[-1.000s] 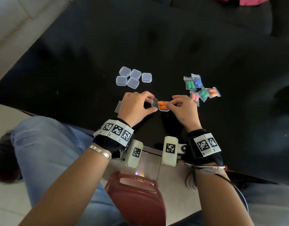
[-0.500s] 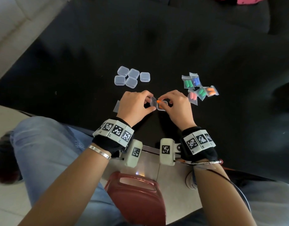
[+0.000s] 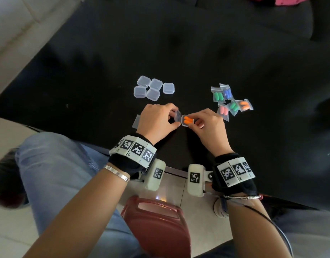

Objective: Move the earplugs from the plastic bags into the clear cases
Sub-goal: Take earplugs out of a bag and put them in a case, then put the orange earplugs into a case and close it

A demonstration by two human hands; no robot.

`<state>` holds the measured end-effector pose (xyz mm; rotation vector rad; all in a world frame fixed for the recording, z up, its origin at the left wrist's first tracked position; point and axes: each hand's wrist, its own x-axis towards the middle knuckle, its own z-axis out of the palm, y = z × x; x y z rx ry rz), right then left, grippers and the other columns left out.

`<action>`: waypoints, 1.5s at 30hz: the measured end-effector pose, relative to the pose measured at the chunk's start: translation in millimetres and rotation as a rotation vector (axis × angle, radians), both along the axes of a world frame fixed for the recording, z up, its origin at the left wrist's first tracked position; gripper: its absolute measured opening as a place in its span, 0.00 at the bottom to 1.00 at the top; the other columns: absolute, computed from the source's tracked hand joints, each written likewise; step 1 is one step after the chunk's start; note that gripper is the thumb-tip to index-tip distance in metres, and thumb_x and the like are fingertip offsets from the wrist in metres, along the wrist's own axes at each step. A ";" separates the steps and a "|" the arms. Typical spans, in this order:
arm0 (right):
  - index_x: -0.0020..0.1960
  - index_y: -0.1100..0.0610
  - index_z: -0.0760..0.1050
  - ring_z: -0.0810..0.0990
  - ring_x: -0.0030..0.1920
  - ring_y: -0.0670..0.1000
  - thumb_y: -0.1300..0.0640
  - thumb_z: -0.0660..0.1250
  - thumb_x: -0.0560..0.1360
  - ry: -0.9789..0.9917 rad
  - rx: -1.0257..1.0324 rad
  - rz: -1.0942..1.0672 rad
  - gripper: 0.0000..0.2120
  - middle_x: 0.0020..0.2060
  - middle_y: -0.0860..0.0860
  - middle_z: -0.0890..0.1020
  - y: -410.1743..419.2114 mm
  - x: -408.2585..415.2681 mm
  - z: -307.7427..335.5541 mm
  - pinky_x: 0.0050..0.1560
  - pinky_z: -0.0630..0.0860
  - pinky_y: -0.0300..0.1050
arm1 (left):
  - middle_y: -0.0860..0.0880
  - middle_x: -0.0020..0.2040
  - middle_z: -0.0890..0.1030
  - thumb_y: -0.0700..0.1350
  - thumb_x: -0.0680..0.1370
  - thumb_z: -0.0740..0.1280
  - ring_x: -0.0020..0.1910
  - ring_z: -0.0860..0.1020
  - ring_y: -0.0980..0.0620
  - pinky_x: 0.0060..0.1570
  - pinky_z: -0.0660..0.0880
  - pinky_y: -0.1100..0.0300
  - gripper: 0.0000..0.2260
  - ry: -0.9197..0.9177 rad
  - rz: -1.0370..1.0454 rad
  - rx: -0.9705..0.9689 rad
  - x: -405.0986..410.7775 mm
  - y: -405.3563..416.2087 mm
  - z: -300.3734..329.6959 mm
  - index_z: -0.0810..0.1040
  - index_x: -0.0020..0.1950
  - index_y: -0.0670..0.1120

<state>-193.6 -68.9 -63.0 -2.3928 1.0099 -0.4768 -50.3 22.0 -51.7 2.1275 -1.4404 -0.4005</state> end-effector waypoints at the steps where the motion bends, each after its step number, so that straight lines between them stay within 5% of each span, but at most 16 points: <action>1: 0.53 0.57 0.81 0.76 0.40 0.45 0.59 0.72 0.72 -0.019 0.005 0.011 0.10 0.47 0.54 0.80 0.4 0.5 -1.2 0.43 0.72 0.34 | 0.53 0.49 0.84 0.49 0.72 0.71 0.49 0.80 0.54 0.55 0.74 0.54 0.16 -0.009 -0.001 -0.002 -0.2 -0.4 -0.3 0.77 0.59 0.48; 8: 0.53 0.58 0.81 0.77 0.41 0.45 0.60 0.72 0.71 -0.060 0.046 -0.021 0.10 0.46 0.51 0.79 0.2 1.8 0.6 0.44 0.74 0.33 | 0.53 0.51 0.82 0.51 0.72 0.71 0.50 0.78 0.53 0.51 0.73 0.57 0.18 -0.077 -0.011 -0.031 -0.3 -4.3 0.8 0.76 0.62 0.51; 14: 0.54 0.56 0.79 0.79 0.42 0.43 0.56 0.63 0.78 -0.118 0.223 -0.238 0.09 0.45 0.50 0.81 -4.0 -15.3 4.4 0.42 0.73 0.28 | 0.51 0.53 0.80 0.54 0.71 0.71 0.52 0.77 0.51 0.46 0.69 0.58 0.19 -0.167 -0.170 0.038 -9.5 -25.7 13.2 0.77 0.59 0.50; 18: 0.54 0.54 0.78 0.82 0.44 0.47 0.49 0.61 0.79 -0.178 0.400 -0.301 0.12 0.44 0.51 0.83 -7.2 -19.2 6.7 0.46 0.80 0.42 | 0.50 0.55 0.79 0.54 0.70 0.72 0.55 0.76 0.49 0.46 0.68 0.56 0.18 -0.198 -0.249 0.138 -23.7 -44.5 15.9 0.77 0.57 0.51; 20: 0.55 0.55 0.78 0.82 0.45 0.49 0.50 0.65 0.77 -0.206 0.445 -0.308 0.11 0.46 0.52 0.83 -9.9 -20.3 4.8 0.45 0.80 0.41 | 0.50 0.56 0.78 0.54 0.70 0.73 0.57 0.75 0.48 0.47 0.68 0.56 0.19 -0.168 -0.252 0.191 -28.6 -48.3 9.9 0.77 0.58 0.51; 26: 0.55 0.54 0.77 0.75 0.45 0.44 0.51 0.74 0.70 -0.055 0.319 -0.296 0.16 0.46 0.45 0.77 -15.7 -23.7 -1.3 0.47 0.69 0.37 | 0.51 0.59 0.77 0.50 0.69 0.74 0.60 0.70 0.49 0.51 0.68 0.57 0.20 0.032 -0.189 0.167 -26.4 -43.5 -3.0 0.78 0.61 0.54; 30: 0.49 0.52 0.76 0.76 0.44 0.45 0.52 0.74 0.69 -0.046 0.400 -0.274 0.12 0.40 0.44 0.77 -19.1 -20.4 1.6 0.48 0.73 0.40 | 0.52 0.58 0.77 0.50 0.70 0.73 0.58 0.71 0.49 0.51 0.70 0.56 0.19 0.060 -0.180 0.142 -26.6 -39.9 -4.7 0.78 0.60 0.55; 37: 0.54 0.53 0.76 0.78 0.43 0.46 0.52 0.73 0.70 -0.028 0.457 -0.190 0.15 0.44 0.44 0.77 -14.3 -10.7 3.8 0.48 0.77 0.46 | 0.52 0.57 0.78 0.52 0.71 0.71 0.57 0.72 0.51 0.48 0.69 0.59 0.20 0.025 -0.164 0.108 -22.0 -26.9 -8.7 0.76 0.63 0.54; 40: 0.62 0.52 0.72 0.81 0.44 0.50 0.55 0.71 0.72 -0.042 0.436 -0.156 0.19 0.48 0.45 0.78 -5.5 -4.7 2.5 0.48 0.79 0.48 | 0.51 0.61 0.78 0.48 0.74 0.68 0.61 0.73 0.50 0.55 0.71 0.57 0.22 0.023 -0.192 0.079 -18.4 -17.2 -10.3 0.71 0.68 0.51; 45: 0.56 0.54 0.77 0.80 0.46 0.49 0.61 0.68 0.74 -0.038 0.377 -0.185 0.11 0.51 0.50 0.82 -26.1 19.5 2.7 0.52 0.79 0.50 | 0.53 0.61 0.78 0.43 0.76 0.66 0.61 0.75 0.55 0.59 0.73 0.56 0.18 0.070 -0.053 -0.040 18.7 -7.2 4.1 0.74 0.65 0.51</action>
